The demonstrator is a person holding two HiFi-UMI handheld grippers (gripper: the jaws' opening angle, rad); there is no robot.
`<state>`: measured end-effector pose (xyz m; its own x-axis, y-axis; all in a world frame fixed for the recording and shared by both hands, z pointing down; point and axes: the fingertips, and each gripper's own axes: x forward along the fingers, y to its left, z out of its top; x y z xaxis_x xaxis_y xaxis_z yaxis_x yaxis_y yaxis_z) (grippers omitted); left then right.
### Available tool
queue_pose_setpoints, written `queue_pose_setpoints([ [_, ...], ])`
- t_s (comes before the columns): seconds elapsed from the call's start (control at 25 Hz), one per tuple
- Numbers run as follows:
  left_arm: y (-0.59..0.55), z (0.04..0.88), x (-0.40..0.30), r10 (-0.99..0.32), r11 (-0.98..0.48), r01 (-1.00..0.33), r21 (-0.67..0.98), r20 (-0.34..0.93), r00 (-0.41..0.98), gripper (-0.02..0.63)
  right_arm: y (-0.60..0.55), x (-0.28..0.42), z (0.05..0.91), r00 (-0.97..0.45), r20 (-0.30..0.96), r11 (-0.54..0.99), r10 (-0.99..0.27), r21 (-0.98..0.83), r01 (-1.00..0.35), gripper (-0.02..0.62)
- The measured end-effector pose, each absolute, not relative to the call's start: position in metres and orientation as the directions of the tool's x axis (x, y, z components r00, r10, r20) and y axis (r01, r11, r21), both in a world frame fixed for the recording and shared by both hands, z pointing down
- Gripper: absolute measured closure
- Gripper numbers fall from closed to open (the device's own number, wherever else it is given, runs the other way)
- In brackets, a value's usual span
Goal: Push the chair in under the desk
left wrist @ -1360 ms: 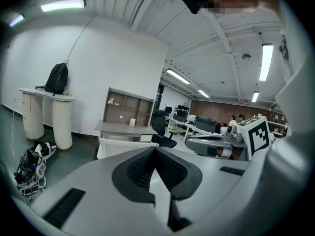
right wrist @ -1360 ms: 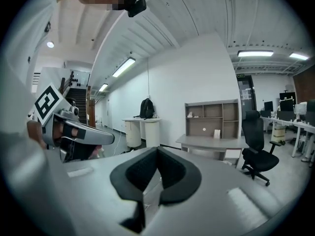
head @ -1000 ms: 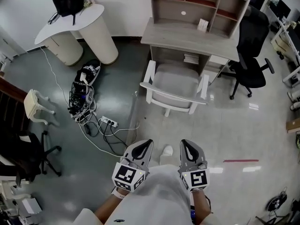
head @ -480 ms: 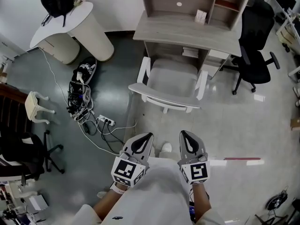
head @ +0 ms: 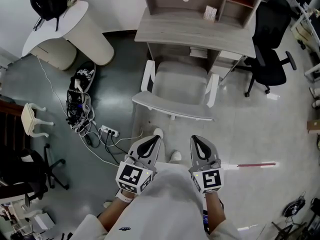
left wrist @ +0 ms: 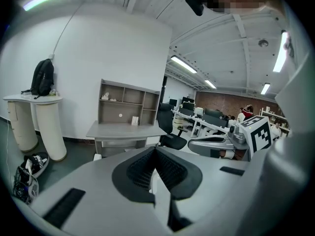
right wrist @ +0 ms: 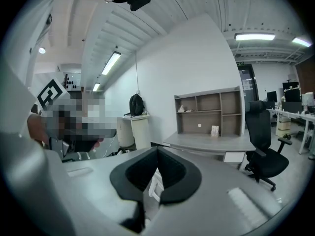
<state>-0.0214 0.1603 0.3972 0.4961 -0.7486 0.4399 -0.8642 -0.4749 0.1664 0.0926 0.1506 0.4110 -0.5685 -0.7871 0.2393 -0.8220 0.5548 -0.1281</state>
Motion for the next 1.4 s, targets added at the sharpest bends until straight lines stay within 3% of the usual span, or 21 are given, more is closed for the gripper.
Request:
queue_pose_setpoints([
  [0.72,0.018,0.396,-0.098,-0.667,-0.597,-0.769,0.227,0.393,0.633,0.6,0.02,-0.009,0.4,-0.479,0.266,0.469,-0.837,-0.104,-0.877,0.584],
  [1.2,-0.005,0.399,-0.09,-0.637,-0.618,-0.751,0.23,0.413,0.651,0.6,-0.004,0.002,0.401,-0.482,0.303,0.474,-0.822,-0.106,-0.874,0.584],
  [1.4,-0.001,0.418,-0.069,-0.551,-0.703,-0.686,0.188,0.468,0.691,0.6,-0.008,0.012,0.408,-0.506,0.321,0.509,-0.801,-0.079,-0.857,0.584],
])
